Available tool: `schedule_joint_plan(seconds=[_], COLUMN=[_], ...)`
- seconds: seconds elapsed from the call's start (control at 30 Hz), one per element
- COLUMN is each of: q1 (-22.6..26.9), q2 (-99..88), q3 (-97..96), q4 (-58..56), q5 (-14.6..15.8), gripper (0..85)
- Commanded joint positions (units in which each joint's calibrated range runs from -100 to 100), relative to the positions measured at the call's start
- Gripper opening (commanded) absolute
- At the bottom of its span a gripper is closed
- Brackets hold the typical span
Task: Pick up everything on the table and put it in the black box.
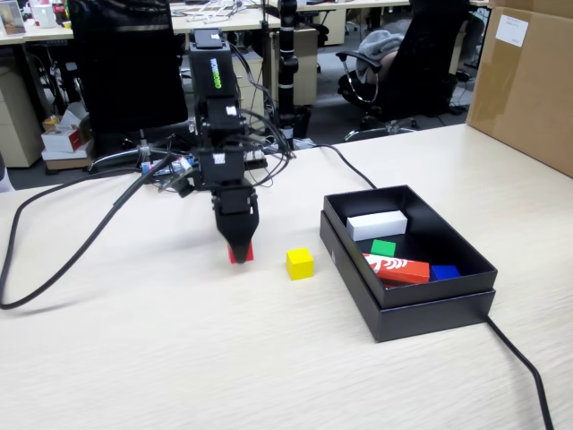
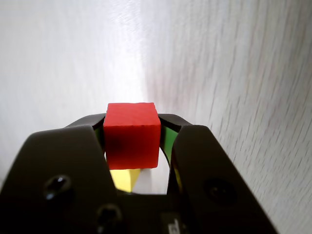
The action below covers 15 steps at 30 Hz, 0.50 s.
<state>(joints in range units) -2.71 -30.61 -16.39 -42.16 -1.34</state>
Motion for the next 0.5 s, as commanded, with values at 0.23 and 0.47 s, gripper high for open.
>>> schedule_joint_plan(seconds=[0.23,0.47], q1=[11.48,15.09], q2=[-27.50,-12.01], q3=[11.31,29.53], q4=[-8.94,-8.94], q5=[2.00,3.03], gripper=[6.8,6.8])
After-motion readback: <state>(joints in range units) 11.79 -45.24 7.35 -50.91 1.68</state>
